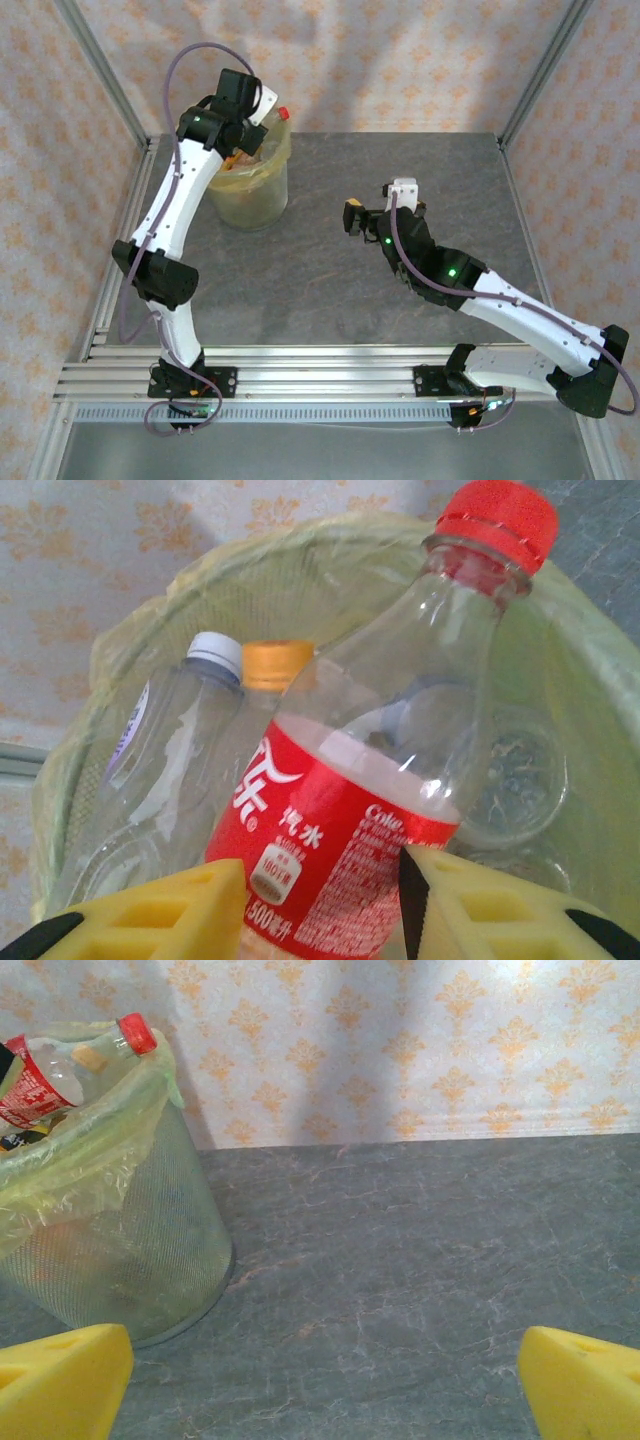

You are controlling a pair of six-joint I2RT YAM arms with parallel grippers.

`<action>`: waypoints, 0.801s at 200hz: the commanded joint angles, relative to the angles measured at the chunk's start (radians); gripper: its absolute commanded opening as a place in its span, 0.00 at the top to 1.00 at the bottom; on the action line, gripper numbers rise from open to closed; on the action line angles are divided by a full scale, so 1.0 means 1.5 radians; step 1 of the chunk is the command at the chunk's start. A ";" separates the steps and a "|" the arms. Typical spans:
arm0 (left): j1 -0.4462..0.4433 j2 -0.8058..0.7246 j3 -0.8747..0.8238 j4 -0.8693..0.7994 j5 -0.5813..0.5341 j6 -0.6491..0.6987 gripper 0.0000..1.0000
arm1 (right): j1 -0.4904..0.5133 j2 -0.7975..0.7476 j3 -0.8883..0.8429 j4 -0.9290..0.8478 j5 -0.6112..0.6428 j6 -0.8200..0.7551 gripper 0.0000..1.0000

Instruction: Put the plastic bottles in the bin

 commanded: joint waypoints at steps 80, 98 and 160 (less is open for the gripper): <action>0.008 -0.088 -0.013 -0.016 0.027 -0.030 0.38 | -0.007 -0.009 -0.003 -0.013 0.017 0.011 0.01; 0.008 -0.111 -0.018 -0.001 0.032 -0.046 0.36 | -0.007 -0.009 -0.002 -0.011 0.017 0.007 0.01; 0.008 -0.217 -0.063 0.068 -0.032 -0.140 0.20 | -0.009 -0.010 0.007 -0.043 0.049 0.024 0.01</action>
